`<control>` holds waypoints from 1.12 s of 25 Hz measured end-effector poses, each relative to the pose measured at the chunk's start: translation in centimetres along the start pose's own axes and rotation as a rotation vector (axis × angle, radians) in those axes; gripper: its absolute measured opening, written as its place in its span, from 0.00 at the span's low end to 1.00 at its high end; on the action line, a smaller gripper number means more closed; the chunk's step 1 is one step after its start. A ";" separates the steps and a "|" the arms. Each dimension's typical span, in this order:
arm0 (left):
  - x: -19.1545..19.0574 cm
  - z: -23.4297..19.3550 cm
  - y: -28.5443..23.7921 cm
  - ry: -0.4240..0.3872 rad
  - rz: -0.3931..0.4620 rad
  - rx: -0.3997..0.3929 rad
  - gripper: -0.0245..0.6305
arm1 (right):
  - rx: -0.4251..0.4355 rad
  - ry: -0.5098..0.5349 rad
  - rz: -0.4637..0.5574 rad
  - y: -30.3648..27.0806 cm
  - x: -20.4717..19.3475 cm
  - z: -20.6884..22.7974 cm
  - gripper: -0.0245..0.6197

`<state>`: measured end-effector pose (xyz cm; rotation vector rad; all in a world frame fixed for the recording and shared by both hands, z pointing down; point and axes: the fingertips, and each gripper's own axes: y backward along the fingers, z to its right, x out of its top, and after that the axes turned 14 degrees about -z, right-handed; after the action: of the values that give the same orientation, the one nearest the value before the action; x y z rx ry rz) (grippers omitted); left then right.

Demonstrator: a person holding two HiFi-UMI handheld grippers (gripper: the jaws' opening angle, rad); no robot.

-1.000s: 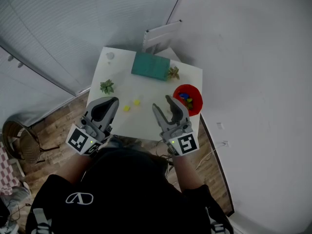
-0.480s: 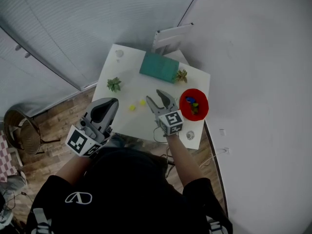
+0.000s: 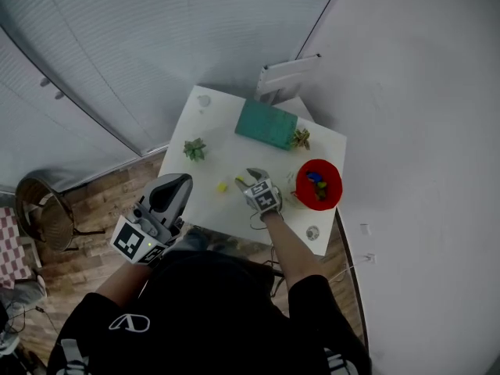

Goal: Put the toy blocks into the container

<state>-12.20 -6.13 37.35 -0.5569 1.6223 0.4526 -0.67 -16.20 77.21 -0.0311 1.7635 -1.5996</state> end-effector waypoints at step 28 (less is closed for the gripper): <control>-2.0 -0.4 0.8 0.024 -0.050 0.018 0.04 | 0.038 0.227 -0.249 -4.6 -1.4 -0.7 0.27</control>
<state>-12.89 -5.52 39.35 -0.5902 1.6304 0.3952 -2.02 -15.95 81.87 -0.0547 1.9635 -1.8759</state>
